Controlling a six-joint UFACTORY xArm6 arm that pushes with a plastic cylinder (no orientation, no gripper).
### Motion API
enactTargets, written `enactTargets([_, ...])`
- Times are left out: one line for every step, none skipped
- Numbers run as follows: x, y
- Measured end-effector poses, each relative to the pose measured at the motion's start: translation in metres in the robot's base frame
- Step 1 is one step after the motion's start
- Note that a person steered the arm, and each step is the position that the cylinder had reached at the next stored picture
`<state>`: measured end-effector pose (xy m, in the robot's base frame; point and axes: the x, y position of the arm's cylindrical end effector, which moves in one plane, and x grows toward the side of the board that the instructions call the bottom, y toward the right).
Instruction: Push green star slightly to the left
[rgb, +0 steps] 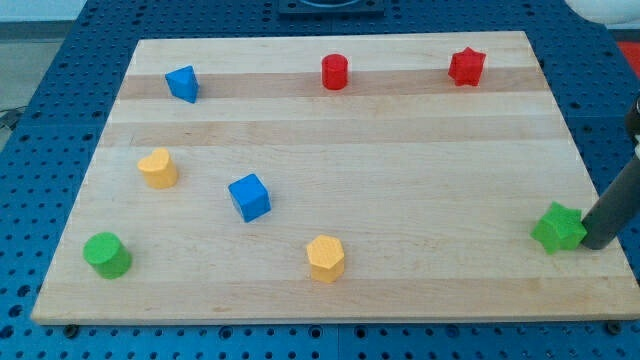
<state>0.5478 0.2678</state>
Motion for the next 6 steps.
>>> enactTargets([-0.024,0.002])
enactTargets([-0.036,0.002])
enactTargets([-0.039,0.002])
enactTargets([-0.031,-0.005])
enactTargets([-0.027,-0.013])
enactTargets([-0.025,-0.017])
